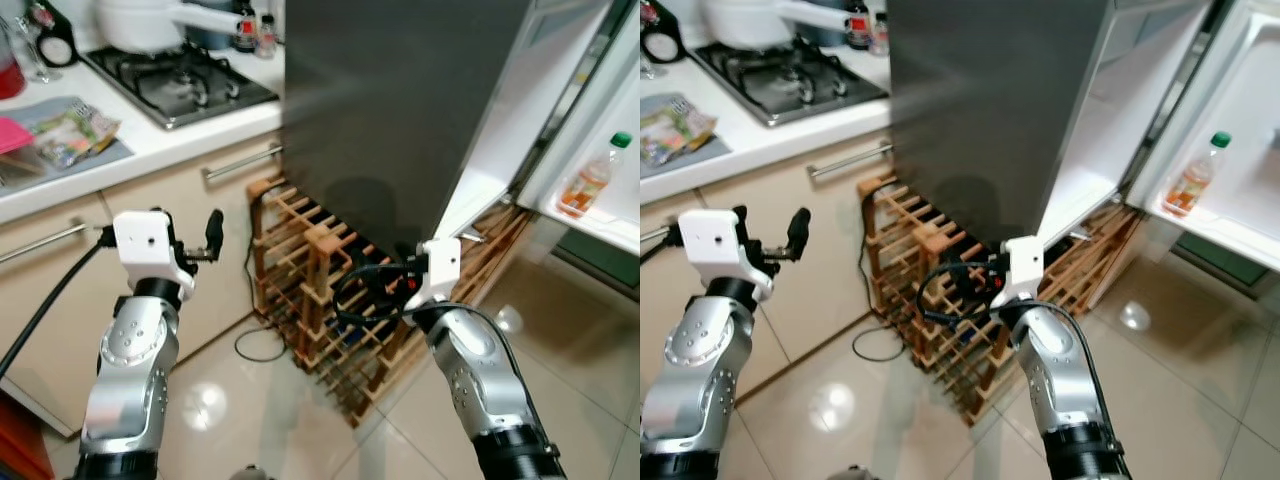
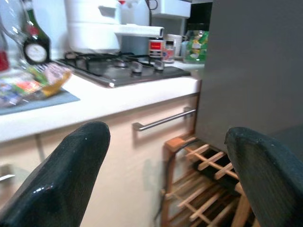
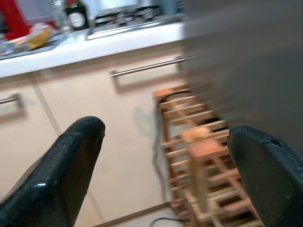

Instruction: Restocking fridge

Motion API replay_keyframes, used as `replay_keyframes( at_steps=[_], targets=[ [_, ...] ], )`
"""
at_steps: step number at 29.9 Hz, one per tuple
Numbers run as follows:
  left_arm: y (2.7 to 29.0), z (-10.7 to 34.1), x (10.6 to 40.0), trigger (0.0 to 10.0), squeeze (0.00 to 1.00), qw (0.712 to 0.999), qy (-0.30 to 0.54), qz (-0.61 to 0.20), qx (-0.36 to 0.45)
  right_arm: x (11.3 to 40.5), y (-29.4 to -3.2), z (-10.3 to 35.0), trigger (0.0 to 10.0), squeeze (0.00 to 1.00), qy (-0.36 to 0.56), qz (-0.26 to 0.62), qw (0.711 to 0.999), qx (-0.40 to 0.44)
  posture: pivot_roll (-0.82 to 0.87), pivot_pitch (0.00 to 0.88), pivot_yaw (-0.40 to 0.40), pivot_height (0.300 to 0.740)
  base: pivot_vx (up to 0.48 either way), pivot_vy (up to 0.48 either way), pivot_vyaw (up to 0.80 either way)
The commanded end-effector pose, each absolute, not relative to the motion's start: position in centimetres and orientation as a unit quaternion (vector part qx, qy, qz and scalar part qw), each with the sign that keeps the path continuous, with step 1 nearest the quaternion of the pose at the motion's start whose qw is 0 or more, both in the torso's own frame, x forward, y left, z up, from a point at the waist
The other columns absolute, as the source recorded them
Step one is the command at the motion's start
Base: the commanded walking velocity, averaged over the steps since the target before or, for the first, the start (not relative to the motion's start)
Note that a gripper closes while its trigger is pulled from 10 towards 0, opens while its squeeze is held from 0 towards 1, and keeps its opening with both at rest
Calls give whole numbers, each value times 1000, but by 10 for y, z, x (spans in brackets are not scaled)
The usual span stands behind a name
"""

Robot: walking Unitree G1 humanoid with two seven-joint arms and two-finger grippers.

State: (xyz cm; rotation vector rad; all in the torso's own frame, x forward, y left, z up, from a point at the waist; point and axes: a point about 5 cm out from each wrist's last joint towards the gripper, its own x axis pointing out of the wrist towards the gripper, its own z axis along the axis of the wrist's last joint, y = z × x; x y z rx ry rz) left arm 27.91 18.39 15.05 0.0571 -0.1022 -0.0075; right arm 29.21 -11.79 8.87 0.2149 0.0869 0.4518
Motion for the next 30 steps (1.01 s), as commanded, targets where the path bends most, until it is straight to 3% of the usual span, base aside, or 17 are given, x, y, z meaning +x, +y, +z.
replay_keyframes(
  at_steps=[1, 22, 30],
  targets=[
    [180, 152, 283, 10000, 0, 998, -54, -4, 43, 294, -117, 90, 10000, 0, 38, 225, 968, 103, -58, 0, -19, 740, 0, -259, 481],
    [174, 149, 295, 10000, 0, 995, -21, 57, 74, 291, -104, 88, 10000, 0, 42, 243, 963, 105, -66, 0, -10, 740, 269, -393, 480],
    [180, 149, 298, 10000, 0, 995, -17, 64, 80, 292, -99, 86, 10000, 0, 45, 259, 960, 92, -53, 0, -16, 740, 0, 0, 478]
  ],
)
